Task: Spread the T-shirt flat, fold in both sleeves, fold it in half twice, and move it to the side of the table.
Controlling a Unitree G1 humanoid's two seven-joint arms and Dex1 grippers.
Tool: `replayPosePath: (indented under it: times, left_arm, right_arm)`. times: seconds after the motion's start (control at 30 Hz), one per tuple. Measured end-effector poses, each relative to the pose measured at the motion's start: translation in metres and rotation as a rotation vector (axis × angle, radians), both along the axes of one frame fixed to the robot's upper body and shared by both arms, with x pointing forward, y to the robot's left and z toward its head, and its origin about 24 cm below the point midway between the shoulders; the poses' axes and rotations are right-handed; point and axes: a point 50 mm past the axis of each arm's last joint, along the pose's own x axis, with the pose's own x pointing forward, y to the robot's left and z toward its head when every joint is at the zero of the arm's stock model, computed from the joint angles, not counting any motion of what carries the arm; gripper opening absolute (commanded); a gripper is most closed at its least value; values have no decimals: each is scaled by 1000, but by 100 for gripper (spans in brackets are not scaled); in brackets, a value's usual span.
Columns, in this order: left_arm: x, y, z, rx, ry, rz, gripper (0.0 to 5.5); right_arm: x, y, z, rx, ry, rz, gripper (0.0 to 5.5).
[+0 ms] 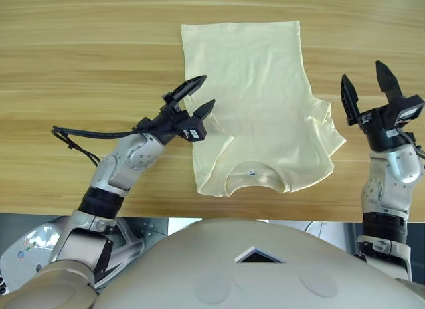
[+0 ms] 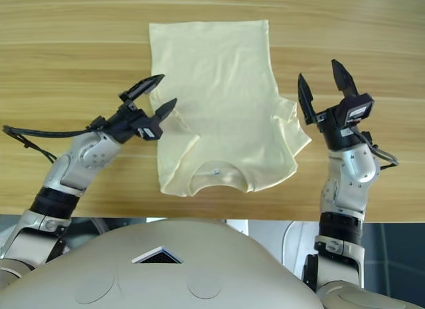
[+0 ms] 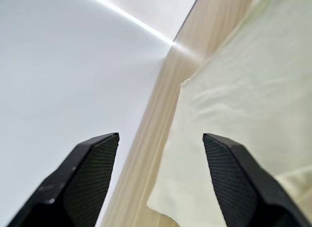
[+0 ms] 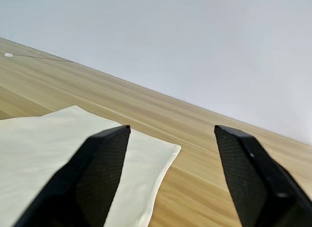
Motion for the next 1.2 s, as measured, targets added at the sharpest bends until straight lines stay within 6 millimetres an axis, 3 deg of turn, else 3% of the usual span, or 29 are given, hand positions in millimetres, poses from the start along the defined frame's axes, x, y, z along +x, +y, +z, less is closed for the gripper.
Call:
replayPosePath:
  times: [0.07,0.17,0.37,0.6,0.8,1.1,1.2]
  left_arm:
    - [-4,-4,16,-77,-57,-1,320]
    - [1,7,19,-83,-70,104,320]
    - [0,36,-18,170,67,217,320]
    - [-11,21,-36,217,150,139,320]
    - [-3,13,-38,197,150,115,320]
    - [17,16,-40,196,139,163,320]
    - [18,19,-45,209,160,180,320]
  right_arm:
    - [0,0,-1,0,2,-1,318]
    - [0,0,-1,0,3,-1,318]
    - [0,-3,-2,1,6,-12,318]
    - [-3,-14,5,-22,-16,-52,318]
    - [-7,-20,11,-44,-26,-72,318]
    - [-20,-28,15,-79,-12,-111,318]
    - [-32,-36,14,-203,42,-114,318]
